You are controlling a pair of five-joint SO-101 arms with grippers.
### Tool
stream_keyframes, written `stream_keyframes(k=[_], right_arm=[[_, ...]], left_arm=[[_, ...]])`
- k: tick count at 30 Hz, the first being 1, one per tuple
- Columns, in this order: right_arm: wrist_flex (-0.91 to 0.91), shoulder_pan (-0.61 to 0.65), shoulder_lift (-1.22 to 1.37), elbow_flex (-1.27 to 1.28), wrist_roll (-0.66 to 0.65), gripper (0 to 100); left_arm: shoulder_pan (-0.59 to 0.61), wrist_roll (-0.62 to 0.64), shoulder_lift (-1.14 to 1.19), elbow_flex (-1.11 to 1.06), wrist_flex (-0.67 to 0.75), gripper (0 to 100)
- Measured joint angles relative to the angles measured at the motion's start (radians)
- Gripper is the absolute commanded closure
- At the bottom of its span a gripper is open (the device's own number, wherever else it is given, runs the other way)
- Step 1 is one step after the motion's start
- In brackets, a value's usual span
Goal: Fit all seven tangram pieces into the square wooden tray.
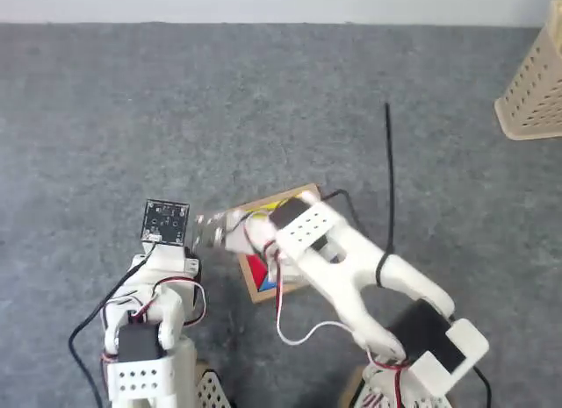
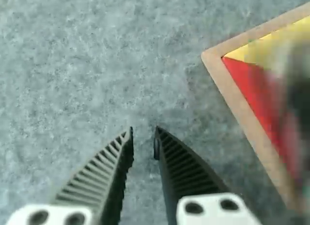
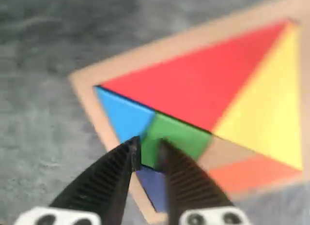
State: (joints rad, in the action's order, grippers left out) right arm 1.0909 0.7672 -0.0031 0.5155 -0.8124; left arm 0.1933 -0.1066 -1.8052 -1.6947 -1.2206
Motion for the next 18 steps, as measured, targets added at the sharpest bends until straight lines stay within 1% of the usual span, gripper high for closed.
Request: stream_keyframes(k=[6,10,14,18], right_arm=[[0.0,-0.103,-0.012,-0.018,0.115,99.2],[-0.003,-0.189,-0.106,-0.014,0.241,99.2],[-0.101,-0.301,-0.233,0.097,0.391,99.2],[-0.187,-0.402,-0.384,0.261,0.457,99.2]], left_arm=[[0.0,0.0,0.0,0.0,0.0,93],[0.0,0.0,0.0,0.0,0.0,93],[0.0,0.0,0.0,0.0,0.0,93],[0.0,0.0,0.0,0.0,0.0,93]])
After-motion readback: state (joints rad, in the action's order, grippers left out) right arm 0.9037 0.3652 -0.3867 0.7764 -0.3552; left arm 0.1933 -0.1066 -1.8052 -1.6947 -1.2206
